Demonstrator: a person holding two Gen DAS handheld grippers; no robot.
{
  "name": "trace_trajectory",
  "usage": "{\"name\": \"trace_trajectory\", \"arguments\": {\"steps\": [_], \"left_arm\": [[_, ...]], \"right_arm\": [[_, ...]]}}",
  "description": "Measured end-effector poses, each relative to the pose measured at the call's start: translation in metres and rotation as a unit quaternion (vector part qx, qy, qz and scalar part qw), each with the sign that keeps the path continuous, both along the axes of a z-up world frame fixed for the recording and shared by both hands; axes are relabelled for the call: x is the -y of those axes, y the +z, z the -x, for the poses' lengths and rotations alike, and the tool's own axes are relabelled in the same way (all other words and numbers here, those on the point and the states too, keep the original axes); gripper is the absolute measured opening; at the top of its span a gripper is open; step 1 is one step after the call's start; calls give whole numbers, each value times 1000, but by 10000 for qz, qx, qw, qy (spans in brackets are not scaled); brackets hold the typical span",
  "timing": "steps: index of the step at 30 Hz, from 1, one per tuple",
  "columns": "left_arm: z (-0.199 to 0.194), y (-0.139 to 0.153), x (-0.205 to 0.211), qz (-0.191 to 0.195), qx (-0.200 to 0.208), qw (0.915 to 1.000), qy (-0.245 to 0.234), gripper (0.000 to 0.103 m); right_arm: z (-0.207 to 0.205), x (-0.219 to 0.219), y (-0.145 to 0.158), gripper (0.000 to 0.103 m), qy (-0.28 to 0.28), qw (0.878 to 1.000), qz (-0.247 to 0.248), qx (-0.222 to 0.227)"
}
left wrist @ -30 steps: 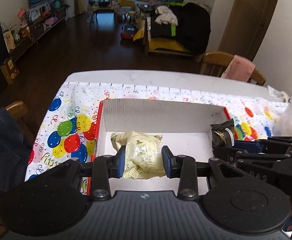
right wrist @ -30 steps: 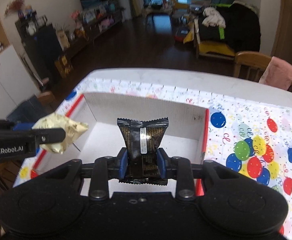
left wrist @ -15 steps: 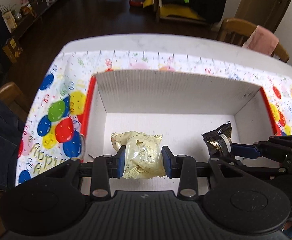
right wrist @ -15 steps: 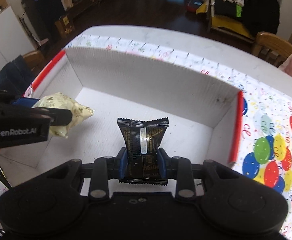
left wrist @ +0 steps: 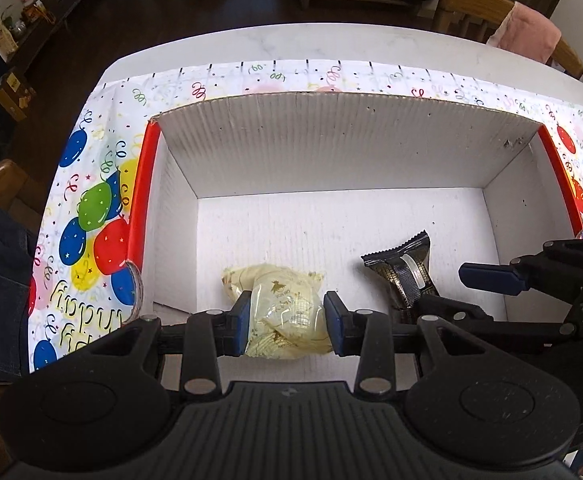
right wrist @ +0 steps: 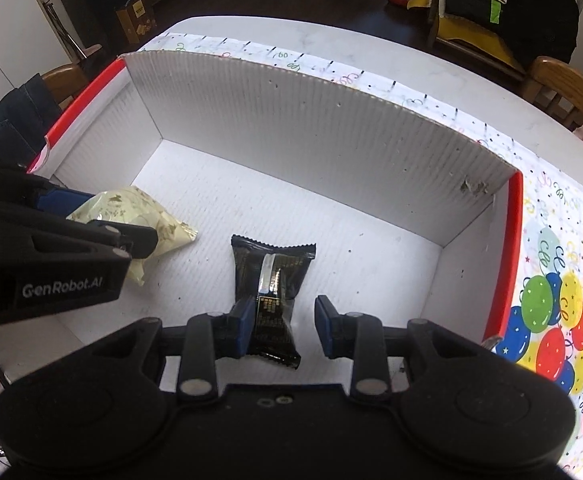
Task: Organize snacks
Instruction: 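Open both grippers to release the snacks and lift out of the box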
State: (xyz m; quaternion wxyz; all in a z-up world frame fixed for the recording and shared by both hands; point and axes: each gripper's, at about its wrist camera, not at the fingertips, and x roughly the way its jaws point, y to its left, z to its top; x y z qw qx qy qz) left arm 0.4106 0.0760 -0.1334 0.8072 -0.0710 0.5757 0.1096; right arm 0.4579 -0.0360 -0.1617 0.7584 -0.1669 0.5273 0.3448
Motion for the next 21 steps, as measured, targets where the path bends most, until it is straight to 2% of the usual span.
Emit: {"name": "trace_trajectory", "arguments": {"steps": [9,21], "left_arm": [[8,10,4,73,212,9997,12,41],[47,42,5,185,740,9971,-11,46]], "right_arm": [[4,11,10,37,-98,9997,-215,-14],[27,33,47,41,-379,9969,-673,149]]}}
